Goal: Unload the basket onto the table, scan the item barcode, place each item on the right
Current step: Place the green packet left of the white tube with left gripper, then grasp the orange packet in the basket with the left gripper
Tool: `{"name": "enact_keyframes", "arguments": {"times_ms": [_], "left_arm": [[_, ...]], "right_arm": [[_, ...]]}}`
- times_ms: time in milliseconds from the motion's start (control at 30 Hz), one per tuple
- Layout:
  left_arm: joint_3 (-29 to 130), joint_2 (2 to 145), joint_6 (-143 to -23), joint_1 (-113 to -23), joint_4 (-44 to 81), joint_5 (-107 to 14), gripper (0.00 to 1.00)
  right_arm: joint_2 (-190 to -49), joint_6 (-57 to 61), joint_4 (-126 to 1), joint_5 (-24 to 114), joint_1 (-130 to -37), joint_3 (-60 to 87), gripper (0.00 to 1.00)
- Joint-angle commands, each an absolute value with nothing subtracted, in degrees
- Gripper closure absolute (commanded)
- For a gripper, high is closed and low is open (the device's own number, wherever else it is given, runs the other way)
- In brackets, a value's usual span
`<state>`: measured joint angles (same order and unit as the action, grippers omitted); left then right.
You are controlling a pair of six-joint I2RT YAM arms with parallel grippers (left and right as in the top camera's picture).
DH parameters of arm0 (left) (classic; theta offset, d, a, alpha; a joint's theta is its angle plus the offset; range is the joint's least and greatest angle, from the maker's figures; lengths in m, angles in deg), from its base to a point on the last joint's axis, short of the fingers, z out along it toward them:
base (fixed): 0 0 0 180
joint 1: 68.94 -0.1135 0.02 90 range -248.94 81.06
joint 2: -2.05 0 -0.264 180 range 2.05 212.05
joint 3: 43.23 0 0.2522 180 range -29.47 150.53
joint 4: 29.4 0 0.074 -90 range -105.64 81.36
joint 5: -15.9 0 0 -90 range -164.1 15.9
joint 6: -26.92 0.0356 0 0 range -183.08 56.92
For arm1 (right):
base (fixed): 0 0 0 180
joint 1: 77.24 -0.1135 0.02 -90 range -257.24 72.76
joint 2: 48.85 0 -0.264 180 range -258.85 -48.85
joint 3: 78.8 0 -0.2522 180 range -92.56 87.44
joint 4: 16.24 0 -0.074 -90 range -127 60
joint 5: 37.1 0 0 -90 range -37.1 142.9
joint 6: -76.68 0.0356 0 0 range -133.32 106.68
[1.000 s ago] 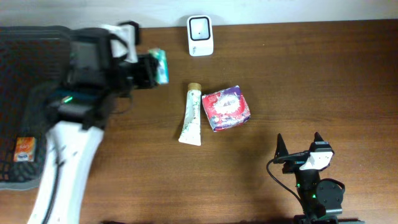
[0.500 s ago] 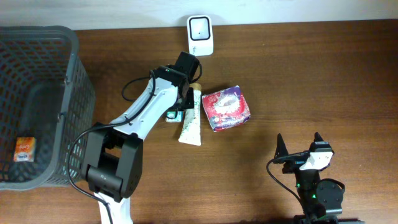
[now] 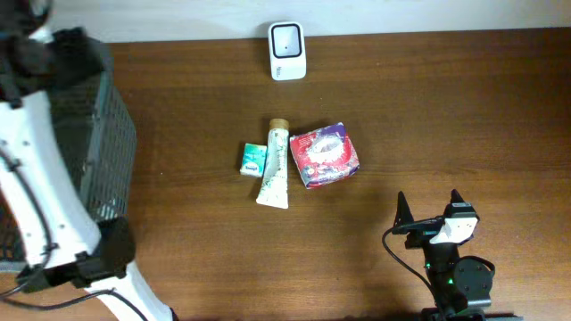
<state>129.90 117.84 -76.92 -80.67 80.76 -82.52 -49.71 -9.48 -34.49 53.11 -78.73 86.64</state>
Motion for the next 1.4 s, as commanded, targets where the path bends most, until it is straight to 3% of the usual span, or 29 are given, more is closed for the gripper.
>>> {"name": "enact_keyframes", "arguments": {"times_ms": [0, 100, 167, 233, 400, 733, 800, 867, 900, 967, 1000, 1033, 1067, 1100, 1167, 1233, 1367], "left_arm": [[119.93, 118.62, -68.97, -91.2, 81.07, -83.4, 0.13], [98.93, 118.62, -68.59, -96.38, 74.64, -89.47, 0.13], [86.16, 118.62, -60.49, -96.86, 66.69, -90.87, 0.14], [76.92, 118.62, -56.68, -96.93, 59.37, -97.06, 0.2], [60.79, 118.62, -46.87, -97.36, 46.86, -101.78, 0.19], [56.79, 120.24, -41.69, -105.04, 37.05, -101.98, 0.21], [56.81, 120.79, -41.29, -105.23, 34.67, -100.42, 0.27], [56.81, 121.22, -40.25, -105.23, 33.16, -95.79, 0.46], [56.81, 121.75, -40.25, -105.25, 32.99, -95.79, 0.47], [56.79, 123.21, -40.27, -105.76, 32.85, -95.88, 0.36], [56.79, 124.11, -40.27, -106.06, 32.85, -95.88, 0.46], [56.79, 124.22, -40.27, -106.43, 32.85, -95.9, 0.63], [56.83, 124.2, -40.27, -106.78, 32.85, -95.92, 0.87], [56.85, 124.18, -40.4, -106.87, 32.85, -95.88, 1.0], [58.36, 123.02, -45.14, -106.72, 33.62, -93.8, 1.0], [62.62, 118.19, -47.46, -105.95, 36.22, -79.92, 1.0], [74.62, 102.01, -79.19, -105.1, 36.29, -46.66, 1.0]], "right_arm": [[-49.36, -9.85, -34.69, 53.61, -79.06, 87.12, 0.01], [-49.36, -9.85, -34.66, 53.59, -79.06, 87.12, 0.01], [-49.36, -9.85, -34.66, 53.61, -79.06, 87.12, 0.01], [-49.36, -9.85, -34.66, 53.61, -79.06, 87.12, 0.01], [-49.36, -9.85, -34.66, 53.61, -79.06, 87.12, 0.01], [-49.36, -9.85, -34.66, 53.59, -79.06, 87.12, 0.01], [-49.36, -9.85, -34.66, 53.59, -79.06, 87.12, 0.01], [-49.36, -9.85, -34.66, 53.59, -79.06, 87.12, 0.01], [-49.36, -9.85, -34.66, 53.59, -79.06, 87.12, 0.01], [-49.36, -9.85, -34.66, 53.61, -79.06, 87.12, 0.01], [-49.36, -9.85, -34.66, 53.61, -79.06, 87.12, 0.01], [-49.36, -9.85, -34.66, 53.61, -79.06, 87.12, 0.01], [-49.36, -9.85, -34.66, 53.61, -79.06, 87.12, 0.01], [-49.36, -9.85, -34.66, 53.61, -79.06, 87.12, 0.01], [-49.36, -9.85, -34.66, 53.61, -79.06, 87.12, 0.01], [-49.36, -9.85, -34.66, 53.61, -79.06, 87.12, 0.01], [-49.36, -9.85, -34.66, 53.61, -79.06, 87.12, 0.01]]}}
